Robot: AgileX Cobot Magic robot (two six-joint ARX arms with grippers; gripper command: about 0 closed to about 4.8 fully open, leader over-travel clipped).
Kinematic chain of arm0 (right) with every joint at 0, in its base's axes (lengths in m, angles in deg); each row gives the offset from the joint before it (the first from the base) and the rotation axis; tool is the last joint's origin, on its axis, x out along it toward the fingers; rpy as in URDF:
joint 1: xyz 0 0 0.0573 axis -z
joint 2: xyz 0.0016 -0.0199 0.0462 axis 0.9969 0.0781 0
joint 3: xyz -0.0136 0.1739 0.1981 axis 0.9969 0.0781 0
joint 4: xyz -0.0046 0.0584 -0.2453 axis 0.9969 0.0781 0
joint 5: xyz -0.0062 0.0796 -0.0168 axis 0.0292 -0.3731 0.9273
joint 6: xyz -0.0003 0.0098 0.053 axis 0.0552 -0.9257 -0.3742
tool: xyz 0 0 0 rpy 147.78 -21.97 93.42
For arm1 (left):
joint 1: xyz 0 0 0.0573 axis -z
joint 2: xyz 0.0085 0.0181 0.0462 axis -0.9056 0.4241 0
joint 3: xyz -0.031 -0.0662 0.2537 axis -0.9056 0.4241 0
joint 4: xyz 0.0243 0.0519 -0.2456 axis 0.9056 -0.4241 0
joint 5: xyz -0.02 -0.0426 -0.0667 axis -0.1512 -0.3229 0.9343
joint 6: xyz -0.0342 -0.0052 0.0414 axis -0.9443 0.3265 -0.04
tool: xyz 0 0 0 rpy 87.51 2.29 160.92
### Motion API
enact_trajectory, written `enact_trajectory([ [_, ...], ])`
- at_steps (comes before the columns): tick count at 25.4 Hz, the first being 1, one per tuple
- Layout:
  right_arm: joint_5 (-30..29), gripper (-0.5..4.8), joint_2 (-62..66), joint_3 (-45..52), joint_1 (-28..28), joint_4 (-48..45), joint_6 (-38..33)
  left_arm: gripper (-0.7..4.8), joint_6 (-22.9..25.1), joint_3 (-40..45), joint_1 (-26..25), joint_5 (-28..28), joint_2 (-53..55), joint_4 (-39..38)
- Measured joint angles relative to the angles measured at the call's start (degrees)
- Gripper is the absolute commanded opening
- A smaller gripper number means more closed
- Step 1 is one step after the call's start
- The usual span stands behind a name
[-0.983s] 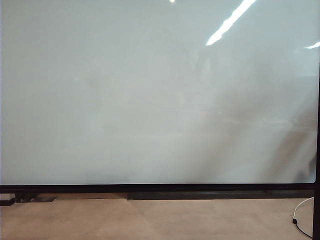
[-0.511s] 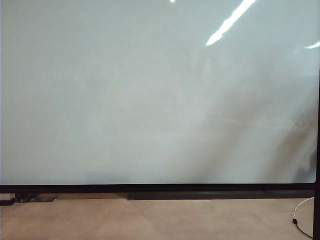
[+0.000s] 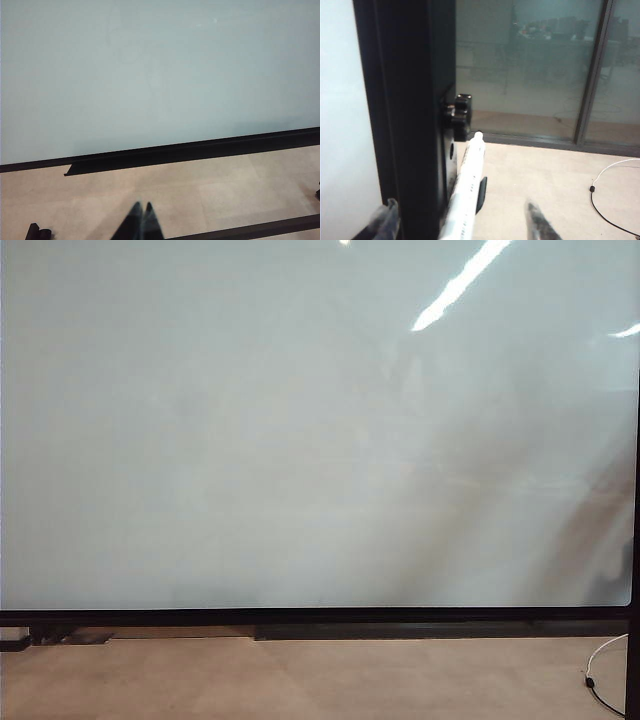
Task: Pick up the pen on the shelf to the right of the whiteboard and draw a triangle.
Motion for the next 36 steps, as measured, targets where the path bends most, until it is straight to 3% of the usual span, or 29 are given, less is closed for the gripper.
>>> enact_trajectory([
  [8, 0.0, 3.22, 2.0, -0.1, -1.1, 0.3, 0.3, -0.05, 0.0, 0.0, 0.0, 0.0, 0.0, 0.0],
  [11, 0.0, 2.92, 2.0, -0.1, -1.1, 0.3, 0.3, -0.05, 0.0, 0.0, 0.0, 0.0, 0.0, 0.0],
  [26, 0.0, 2.91, 1.6, -0.5, 0.1, -0.1, 0.5, -0.05, 0.0, 0.0, 0.0, 0.0, 0.0, 0.0],
  [29, -0.1, 2.37, 1.6, -0.5, 0.3, -0.1, 0.5, -0.05, 0.0, 0.0, 0.0, 0.0, 0.0, 0.0],
  [36, -1.4, 2.32, 1.5, -0.3, 0.2, -0.1, 0.6, -0.05, 0.0, 0.0, 0.0, 0.0, 0.0, 0.0],
])
